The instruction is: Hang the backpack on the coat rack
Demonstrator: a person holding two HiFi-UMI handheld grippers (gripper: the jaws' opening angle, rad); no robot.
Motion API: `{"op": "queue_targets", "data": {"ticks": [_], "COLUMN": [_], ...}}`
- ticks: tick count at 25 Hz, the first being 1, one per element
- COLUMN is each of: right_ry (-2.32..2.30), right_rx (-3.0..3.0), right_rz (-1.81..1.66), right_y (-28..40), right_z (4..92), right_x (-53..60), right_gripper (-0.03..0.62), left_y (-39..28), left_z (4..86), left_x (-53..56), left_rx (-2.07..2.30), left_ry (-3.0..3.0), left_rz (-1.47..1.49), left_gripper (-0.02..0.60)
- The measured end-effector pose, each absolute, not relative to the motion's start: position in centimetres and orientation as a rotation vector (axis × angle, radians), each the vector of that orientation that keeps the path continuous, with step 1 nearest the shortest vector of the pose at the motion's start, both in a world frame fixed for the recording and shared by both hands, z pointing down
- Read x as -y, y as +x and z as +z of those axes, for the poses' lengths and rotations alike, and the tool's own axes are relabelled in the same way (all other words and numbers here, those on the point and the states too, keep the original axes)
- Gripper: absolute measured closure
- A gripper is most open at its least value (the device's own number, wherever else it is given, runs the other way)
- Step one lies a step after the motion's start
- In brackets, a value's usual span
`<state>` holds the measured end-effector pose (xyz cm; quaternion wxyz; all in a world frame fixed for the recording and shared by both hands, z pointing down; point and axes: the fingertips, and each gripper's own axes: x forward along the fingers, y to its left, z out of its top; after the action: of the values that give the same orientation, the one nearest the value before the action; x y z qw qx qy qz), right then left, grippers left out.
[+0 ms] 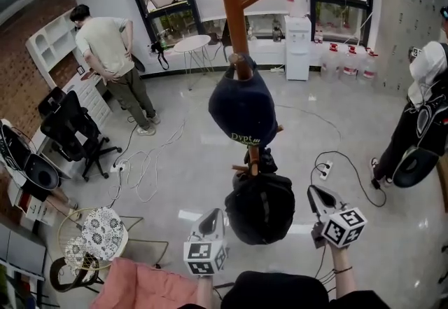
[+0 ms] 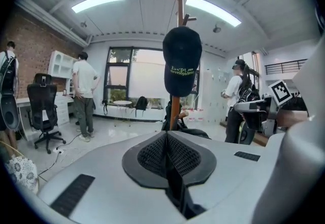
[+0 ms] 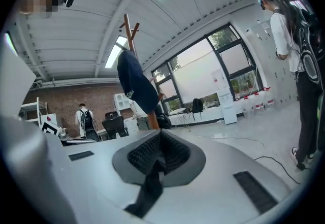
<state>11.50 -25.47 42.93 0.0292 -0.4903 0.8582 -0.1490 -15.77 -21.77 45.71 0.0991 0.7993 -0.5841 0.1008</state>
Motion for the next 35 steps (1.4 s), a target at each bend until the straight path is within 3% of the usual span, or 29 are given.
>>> {"op": "queue_targets", "data": {"ticks": [12, 35], "right_ry": [-1.527, -1.574], "right_rx": [-2.614, -2.628], "right_rz": [-0.281, -0.211], "right_y": [12.7, 13.8], "right_z": [38.4, 39.1], "right_x": [25.9, 24.8], "right_gripper": [0.58, 0.58], "left_y": [-16.8, -16.3], "left_z": [41.5, 40.4], "left_x": [21.7, 21.7], "left_rx": [1.848, 1.899], "left_ry": [2.432, 2.45], "left_rz": [0.256, 0.262], "left_gripper": [0.565, 0.565]}}
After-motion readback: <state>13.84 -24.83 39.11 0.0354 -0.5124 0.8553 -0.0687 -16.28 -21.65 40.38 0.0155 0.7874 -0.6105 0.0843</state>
